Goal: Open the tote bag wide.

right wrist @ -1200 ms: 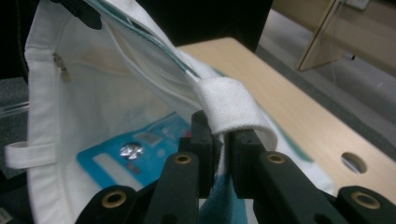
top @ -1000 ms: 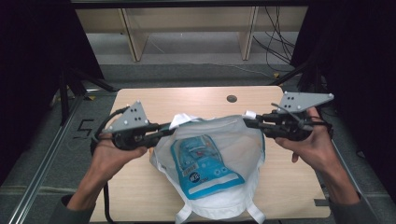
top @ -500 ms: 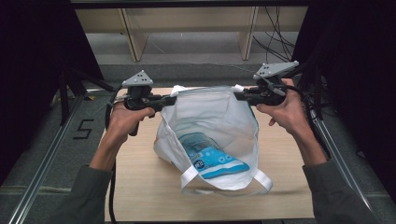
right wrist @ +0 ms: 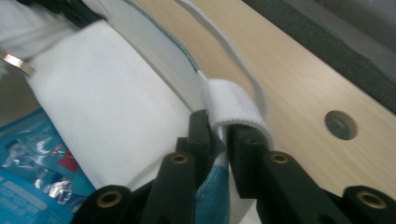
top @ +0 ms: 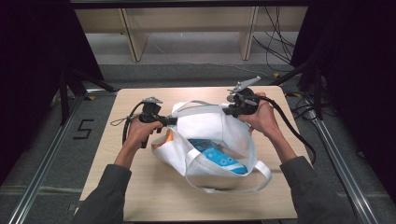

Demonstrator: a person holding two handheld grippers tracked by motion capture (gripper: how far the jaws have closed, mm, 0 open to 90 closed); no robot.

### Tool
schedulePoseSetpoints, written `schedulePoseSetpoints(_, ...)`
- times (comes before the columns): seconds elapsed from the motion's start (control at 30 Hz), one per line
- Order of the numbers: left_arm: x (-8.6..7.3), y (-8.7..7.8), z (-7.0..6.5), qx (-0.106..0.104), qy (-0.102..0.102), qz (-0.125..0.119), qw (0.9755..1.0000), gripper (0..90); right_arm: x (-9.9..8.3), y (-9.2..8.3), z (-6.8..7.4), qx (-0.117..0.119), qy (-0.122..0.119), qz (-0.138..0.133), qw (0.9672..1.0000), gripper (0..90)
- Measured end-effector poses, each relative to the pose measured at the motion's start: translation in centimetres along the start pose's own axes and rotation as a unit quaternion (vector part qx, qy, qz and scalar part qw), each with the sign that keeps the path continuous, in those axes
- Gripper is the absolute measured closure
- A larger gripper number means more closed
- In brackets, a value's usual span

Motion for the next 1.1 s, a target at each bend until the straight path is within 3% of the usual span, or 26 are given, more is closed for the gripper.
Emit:
schedulePoseSetpoints(0.1,-0.8,0.4,0.2,-0.009,-0.009,-0.001,0.9999,85.6,-0.4,-0.5,0.5,0.013,0.020,-0.005,0.9997,72.3)
schedulePoseSetpoints(0.13,-0.7,0.2,0.1,-0.008,-0.011,-0.004,0.9999,85.7,0.1,-2.1,1.6,0.029,0.042,-0.039,0.9980,67.3)
schedulePoseSetpoints(0.17,-0.6,0.1,0.0,-0.006,-0.011,-0.004,0.9999,85.7,-0.1,-3.4,2.2,0.041,0.037,-0.036,0.9978,65.6)
schedulePoseSetpoints(0.2,-0.6,0.1,0.0,-0.006,-0.011,-0.004,0.9999,85.7,-0.1,-3.4,2.2,0.041,0.037,-0.036,0.9978,65.6)
schedulePoseSetpoints(0.27,-0.6,0.1,-0.1,-0.007,-0.004,0.002,1.0000,85.7,-0.5,-6.2,4.5,0.061,0.022,-0.057,0.9963,62.2)
schedulePoseSetpoints(0.3,-0.6,0.1,-0.2,-0.005,-0.003,0.002,1.0000,85.7,-0.5,-6.2,4.5,0.061,0.022,-0.057,0.9963,62.2)
schedulePoseSetpoints(0.33,-0.7,0.3,-0.3,-0.002,-0.002,0.004,1.0000,85.7,-1.1,-7.6,6.9,0.087,0.006,-0.067,0.9939,60.2)
schedulePoseSetpoints(0.37,-0.7,0.3,-0.3,-0.002,-0.002,0.004,1.0000,85.7,-1.1,-7.6,6.9,0.087,0.006,-0.067,0.9939,60.2)
schedulePoseSetpoints(0.4,-0.7,0.3,-0.3,-0.004,-0.003,0.007,1.0000,85.7,-1.7,-8.2,9.0,0.104,-0.016,-0.074,0.9917,58.3)
schedulePoseSetpoints(0.43,-0.7,0.3,-0.3,-0.004,-0.005,0.006,1.0000,85.7,-1.7,-8.2,9.0,0.104,-0.016,-0.074,0.9917,58.3)
schedulePoseSetpoints(0.47,-0.7,0.2,-0.3,-0.003,-0.005,0.007,1.0000,85.6,-2.9,-8.4,9.9,0.081,-0.022,-0.057,0.9949,53.7)
schedulePoseSetpoints(0.5,-0.7,0.2,-0.3,-0.003,-0.005,0.007,1.0000,85.6,-2.9,-8.4,9.9,0.081,-0.022,-0.057,0.9949,53.7)
schedulePoseSetpoints(0.53,-0.7,0.2,-0.4,-0.002,-0.003,0.008,1.0000,85.7,-4.0,-8.1,9.2,0.019,-0.018,-0.050,0.9984,47.9)
schedulePoseSetpoints(0.57,-0.7,0.2,-0.4,-0.002,-0.003,0.008,1.0000,85.6,-4.0,-8.1,9.2,0.019,-0.018,-0.050,0.9984,47.9)
schedulePoseSetpoints(0.6,-0.7,0.2,-0.4,-0.002,-0.002,0.008,1.0000,85.6,-5.3,-7.7,8.5,-0.012,0.005,-0.026,0.9996,42.7)
schedulePoseSetpoints(0.67,-0.7,0.2,-0.3,-0.002,-0.003,0.009,1.0000,85.5,-5.9,-7.3,8.1,-0.023,0.009,-0.018,0.9995,41.5)
schedulePoseSetpoints(0.7,-0.7,0.3,-0.3,-0.001,-0.004,0.008,1.0000,85.5,-6.6,-6.7,7.7,-0.035,0.008,0.002,0.9994,41.3)
schedulePoseSetpoints(0.73,-0.8,0.2,-0.3,-0.002,-0.002,0.011,0.9999,85.3,-7.1,-5.3,7.6,-0.026,0.010,0.007,0.9996,48.0)
schedulePoseSetpoints(0.77,-0.8,0.2,-0.4,-0.001,0.001,0.012,0.9999,85.3,-7.1,-5.3,7.6,-0.026,0.010,0.007,0.9996,48.0)
schedulePoseSetpoints(0.8,-0.9,0.1,-0.6,0.000,0.010,0.017,0.9998,84.8,-7.4,-3.5,7.2,-0.004,-0.001,0.018,0.9998,61.2)
schedulePoseSetpoints(0.83,-0.9,0.1,-0.6,0.000,0.010,0.017,0.9998,84.3,-7.6,-3.0,7.0,0.007,-0.007,0.033,0.9994,69.8)
schedulePoseSetpoints(0.87,-1.3,-0.3,-0.8,0.018,0.043,0.036,0.9983,82.7,-7.7,-1.9,6.7,0.013,-0.006,0.029,0.9995,79.2)
schedulePoseSetpoints(0.97,-1.5,-0.9,-1.3,0.029,0.061,0.046,0.9966,77.1,-7.6,-0.9,6.5,0.033,0.002,0.028,0.9991,86.9)
schedulePoseSetpoints(1.0,-1.6,-1.5,-1.7,0.048,0.085,0.057,0.9936,74.7,-7.4,-0.7,6.5,0.039,0.007,0.030,0.9988,87.3)
schedulePoseSetpoints(1.07,-1.5,-2.5,-2.2,0.071,0.110,0.066,0.9892,65.2,-7.3,-0.6,6.6,0.040,0.011,0.046,0.9981,87.8)
schedulePoseSetpoints(1.1,-1.7,-3.2,-2.7,0.088,0.102,0.077,0.9879,60.7,-7.1,-0.5,6.8,0.035,0.016,0.035,0.9986,87.8)
Point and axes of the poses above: each handheld gripper's, and its own axes: y roughly forward along the jaws, x roughly out of its top, z roughly to its left, the point moved 8 cm from there along y, roughly forward along the jaws
